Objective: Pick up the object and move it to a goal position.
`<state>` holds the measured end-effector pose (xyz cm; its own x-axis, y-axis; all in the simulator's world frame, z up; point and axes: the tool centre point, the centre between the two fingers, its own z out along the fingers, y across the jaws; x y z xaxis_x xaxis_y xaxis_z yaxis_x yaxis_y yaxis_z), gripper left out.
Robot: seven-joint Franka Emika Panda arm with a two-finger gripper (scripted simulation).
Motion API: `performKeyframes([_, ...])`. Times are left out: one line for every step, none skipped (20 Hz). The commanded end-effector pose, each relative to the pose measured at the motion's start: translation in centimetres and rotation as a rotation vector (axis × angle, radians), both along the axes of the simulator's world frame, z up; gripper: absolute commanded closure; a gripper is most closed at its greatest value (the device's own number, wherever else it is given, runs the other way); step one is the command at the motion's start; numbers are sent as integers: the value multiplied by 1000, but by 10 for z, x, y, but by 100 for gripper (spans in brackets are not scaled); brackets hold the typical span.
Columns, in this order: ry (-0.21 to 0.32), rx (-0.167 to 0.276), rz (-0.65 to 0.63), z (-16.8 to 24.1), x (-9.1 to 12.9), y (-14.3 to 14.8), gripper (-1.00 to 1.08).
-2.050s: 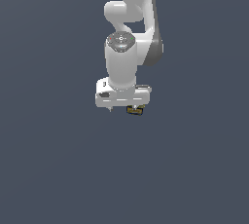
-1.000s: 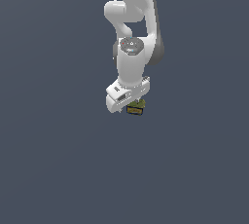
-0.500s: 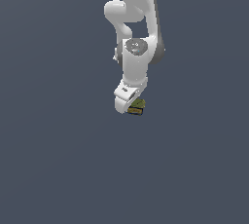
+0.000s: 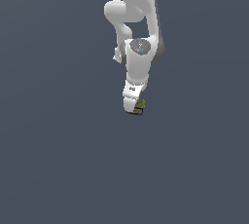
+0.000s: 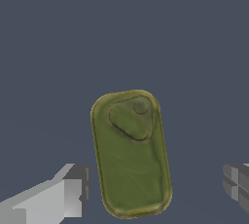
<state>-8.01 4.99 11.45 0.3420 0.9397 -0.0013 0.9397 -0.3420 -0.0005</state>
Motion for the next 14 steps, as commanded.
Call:
performKeyframes([0, 0, 54, -2, -4, 3, -92])
performKeyframes([-1, 0, 71, -3, -6, 3, -92])
performKeyframes([-1, 1, 86, -3, -7, 4, -92])
performKeyframes([-1, 1, 100, -4, -8, 5, -92])
performKeyframes([-1, 1, 112, -4, -9, 6, -92])
performKeyframes([-1, 1, 123, -5, -10, 6, -92])
performKeyframes([-1, 1, 132, -5, -11, 7, -92])
performKeyframes([-1, 1, 139, -5, -11, 7, -92])
performKeyframes([-1, 1, 145, -6, -12, 7, -92])
performKeyframes([-1, 1, 149, -6, -12, 7, -92])
performKeyframes([-1, 1, 151, -6, -13, 8, -92])
performKeyframes([-1, 1, 152, -6, -13, 8, -92])
performKeyframes([-1, 1, 147, -6, -12, 7, -92])
performKeyframes([-1, 1, 147, -6, -12, 7, -92])
